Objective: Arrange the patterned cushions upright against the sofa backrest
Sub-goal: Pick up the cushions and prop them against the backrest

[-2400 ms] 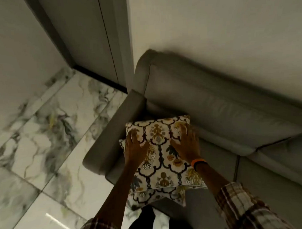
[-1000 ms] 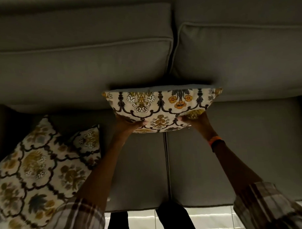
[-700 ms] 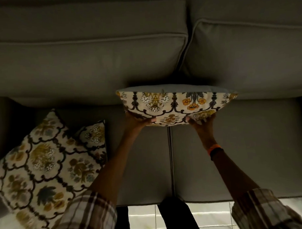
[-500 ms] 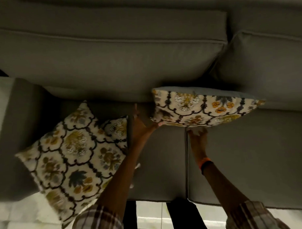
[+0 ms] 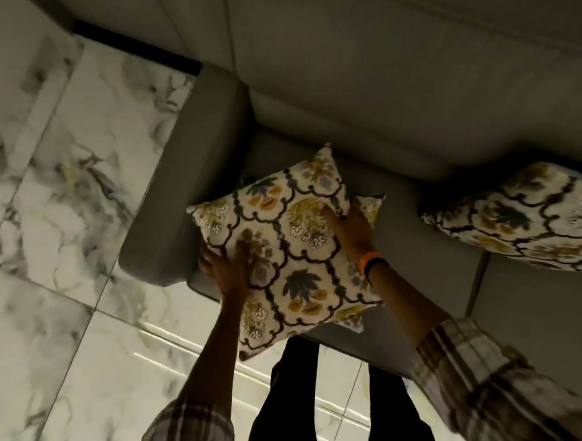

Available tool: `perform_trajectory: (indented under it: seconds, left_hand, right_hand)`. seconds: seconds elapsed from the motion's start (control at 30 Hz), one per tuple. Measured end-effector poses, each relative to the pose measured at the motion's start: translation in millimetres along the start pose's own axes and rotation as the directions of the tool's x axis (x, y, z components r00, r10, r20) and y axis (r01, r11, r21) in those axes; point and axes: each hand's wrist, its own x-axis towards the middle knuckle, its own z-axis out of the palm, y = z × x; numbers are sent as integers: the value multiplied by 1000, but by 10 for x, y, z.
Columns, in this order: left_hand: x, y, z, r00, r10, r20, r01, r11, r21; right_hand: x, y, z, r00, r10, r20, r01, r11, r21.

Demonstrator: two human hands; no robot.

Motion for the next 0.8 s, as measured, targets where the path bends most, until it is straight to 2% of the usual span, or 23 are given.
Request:
perform_trajectory:
  seconds: [0.07, 0.1, 0.17, 0.23, 0.3, 0.37, 0.4, 0.47, 0.53, 0.6, 0.7, 0.8]
  left_hand:
    - [157, -70, -88, 973, -191, 128, 216, 950, -224]
    - [177, -81, -106, 959, -212, 188, 259, 923, -285]
    - [104, -38, -78, 966, -180, 188, 232, 921, -312]
    - [-95, 52, -20, 983, -145, 111, 171, 942, -288]
    - [-363, 148, 27, 998, -66, 20, 69, 960, -272]
    - [-672, 210, 75, 997, 73, -35, -81, 933, -350]
    - [-844, 235, 115, 986, 159, -41, -162, 900, -404]
    - [-1223, 270, 273, 954, 298, -33, -277, 835, -476]
    - [-1586, 283, 475, 914, 403, 40, -327, 794, -513]
    - [-1978, 300, 789, 845, 523, 114, -403, 762, -507]
    - [-2623, 334, 1404, 756, 633, 167, -494, 719, -489]
    - [-3468, 402, 2213, 670, 675, 310, -467, 708, -530]
  right_hand:
    - [131, -7, 30, 998, 58, -22, -58, 998, 11]
    - [168, 5, 17, 997, 70, -29, -69, 997, 36]
    - [166, 37, -38, 996, 69, -54, -61, 990, 130]
    - [43, 96, -127, 993, -8, -118, 38, 967, 250]
    - [-145, 186, -288, 980, -70, -187, 140, 909, 394]
    - [-387, 325, -523, 979, -90, -182, 181, 797, 577]
    - [-504, 432, -671, 972, -89, -218, 207, 763, 612]
    - [-705, 692, -1055, 932, -47, -358, 255, 787, 561]
    - [-911, 976, -1437, 874, -23, -486, 284, 835, 471]
    - [-1095, 1455, -1872, 819, 57, -571, 278, 831, 481]
    - [-1340, 2204, -2558, 785, 247, -568, 174, 792, 585]
    - [-1461, 2917, -3465, 743, 300, -598, 137, 807, 575]
